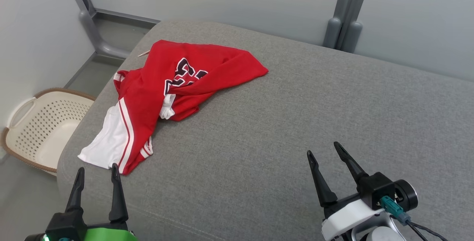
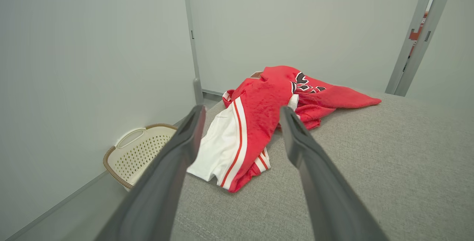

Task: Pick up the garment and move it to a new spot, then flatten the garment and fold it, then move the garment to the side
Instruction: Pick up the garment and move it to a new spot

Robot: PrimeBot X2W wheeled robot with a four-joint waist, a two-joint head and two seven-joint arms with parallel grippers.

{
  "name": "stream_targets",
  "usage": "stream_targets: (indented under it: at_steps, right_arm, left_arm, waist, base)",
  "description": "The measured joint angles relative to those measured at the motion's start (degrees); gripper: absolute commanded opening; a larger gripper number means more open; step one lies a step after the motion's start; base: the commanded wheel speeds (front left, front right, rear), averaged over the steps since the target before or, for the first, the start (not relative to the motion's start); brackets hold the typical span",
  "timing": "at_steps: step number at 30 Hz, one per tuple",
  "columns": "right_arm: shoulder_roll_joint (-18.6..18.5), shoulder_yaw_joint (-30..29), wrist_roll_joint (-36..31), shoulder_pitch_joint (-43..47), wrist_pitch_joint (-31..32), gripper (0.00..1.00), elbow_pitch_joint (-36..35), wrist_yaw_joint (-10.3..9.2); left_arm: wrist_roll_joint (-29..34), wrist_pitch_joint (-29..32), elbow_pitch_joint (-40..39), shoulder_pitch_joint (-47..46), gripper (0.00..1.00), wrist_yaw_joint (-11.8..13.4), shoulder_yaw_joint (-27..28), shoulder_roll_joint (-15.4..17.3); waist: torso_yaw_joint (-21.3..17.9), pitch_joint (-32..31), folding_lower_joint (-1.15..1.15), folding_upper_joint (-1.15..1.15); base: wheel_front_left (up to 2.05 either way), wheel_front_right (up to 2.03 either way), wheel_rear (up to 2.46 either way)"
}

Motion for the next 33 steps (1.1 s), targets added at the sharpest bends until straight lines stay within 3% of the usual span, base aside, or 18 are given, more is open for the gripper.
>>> stream_targets:
  at_steps: [17, 21, 26, 33]
  right_arm:
    - [0.0, -0.6, -3.1, -0.9, 0.0, 1.0, 0.5, 0.01]
    - [-0.6, -1.5, -5.4, -2.5, 0.0, 1.0, 0.4, 0.01]
    - [-4.4, -2.7, -6.9, -4.9, 0.0, 1.0, -0.8, 0.01]
    - [-8.5, -3.8, -7.6, -6.7, 0.0, 1.0, -2.2, 0.02]
  left_arm:
    - [2.3, 0.0, -0.5, -4.4, 1.0, -0.6, 0.1, 0.0]
    - [4.0, -0.1, -1.3, -11.4, 1.0, -2.3, 0.6, 1.5]
    - [4.3, -0.1, 1.2, -23.4, 1.0, -4.4, -1.2, 4.1]
    - [4.2, 0.0, 19.4, -42.3, 1.0, -5.5, -7.2, 9.9]
  waist:
    - [2.2, 4.5, 0.0, 0.0]
    - [2.2, 7.7, 0.0, 0.0]
    - [2.3, 12.7, 0.0, 0.0]
    - [2.7, 20.1, 0.0, 0.0]
  base:
    - [0.0, 0.0, 0.0]
    - [0.0, 0.0, 0.0]
    - [0.0, 0.0, 0.0]
    - [0.0, 0.0, 0.0]
